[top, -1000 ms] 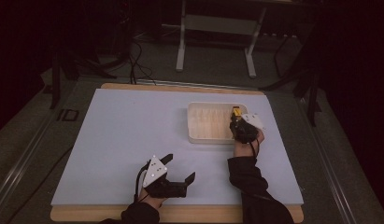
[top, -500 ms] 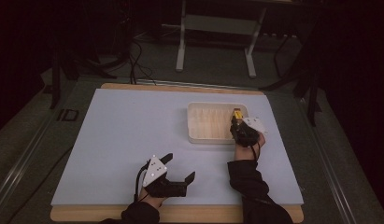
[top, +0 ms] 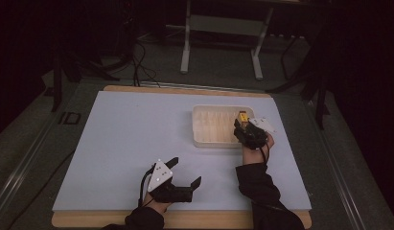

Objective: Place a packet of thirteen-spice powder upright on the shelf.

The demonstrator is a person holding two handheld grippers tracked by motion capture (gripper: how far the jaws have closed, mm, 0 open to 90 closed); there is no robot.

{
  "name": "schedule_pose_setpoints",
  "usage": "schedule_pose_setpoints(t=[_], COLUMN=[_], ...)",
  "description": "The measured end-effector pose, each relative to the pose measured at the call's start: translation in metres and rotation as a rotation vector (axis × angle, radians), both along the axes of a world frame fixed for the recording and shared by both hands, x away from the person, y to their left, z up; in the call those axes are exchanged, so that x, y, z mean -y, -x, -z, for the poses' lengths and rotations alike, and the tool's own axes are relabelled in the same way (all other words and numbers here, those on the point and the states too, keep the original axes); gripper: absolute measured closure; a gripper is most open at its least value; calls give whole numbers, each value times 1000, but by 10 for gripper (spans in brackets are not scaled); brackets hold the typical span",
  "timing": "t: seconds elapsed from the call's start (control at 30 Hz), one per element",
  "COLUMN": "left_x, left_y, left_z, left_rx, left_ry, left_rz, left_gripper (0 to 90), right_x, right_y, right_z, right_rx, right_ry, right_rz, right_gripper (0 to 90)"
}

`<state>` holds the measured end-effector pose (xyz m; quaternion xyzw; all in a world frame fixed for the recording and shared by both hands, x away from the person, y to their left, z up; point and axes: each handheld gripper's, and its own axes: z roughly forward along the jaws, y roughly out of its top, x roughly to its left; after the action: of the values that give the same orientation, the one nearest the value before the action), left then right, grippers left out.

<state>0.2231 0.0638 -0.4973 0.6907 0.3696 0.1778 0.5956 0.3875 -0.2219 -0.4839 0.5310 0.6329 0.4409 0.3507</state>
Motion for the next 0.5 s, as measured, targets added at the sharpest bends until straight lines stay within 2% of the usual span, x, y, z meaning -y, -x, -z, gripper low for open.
schedule_pose_setpoints(t=[0.13, 0.17, 0.3, 0.33, 0.37, 0.4, 0.43, 0.5], left_x=[0, -1, 0, 0, 1, 2, 2, 2], left_y=[0, 0, 0, 0, 0, 1, 1, 1], left_z=[-1, -1, -1, -1, -1, -2, -2, -2], left_rx=[0, -3, -8, -7, -4, 1, 1, 3], left_ry=[1, 13, 7, 6, -2, -8, -8, -13], left_rz=[-1, 12, 24, 27, 30, 30, 30, 34], left_gripper=[15, 15, 15, 15, 15, 15, 15, 15], right_x=[3, 4, 7, 9, 9, 10, 10, 12], right_y=[1, 0, -1, -2, -2, -2, -2, -2], right_z=[-7, -9, -15, -19, -19, -22, -22, -24], right_rx=[-4, -11, -14, -21, -21, -26, -26, -36], right_ry=[11, 14, 13, 8, 8, 1, 1, -16], right_rz=[-14, -20, -26, -45, -45, -73, -73, -127], right_gripper=[376, 349, 288, 247, 247, 193, 193, 133])
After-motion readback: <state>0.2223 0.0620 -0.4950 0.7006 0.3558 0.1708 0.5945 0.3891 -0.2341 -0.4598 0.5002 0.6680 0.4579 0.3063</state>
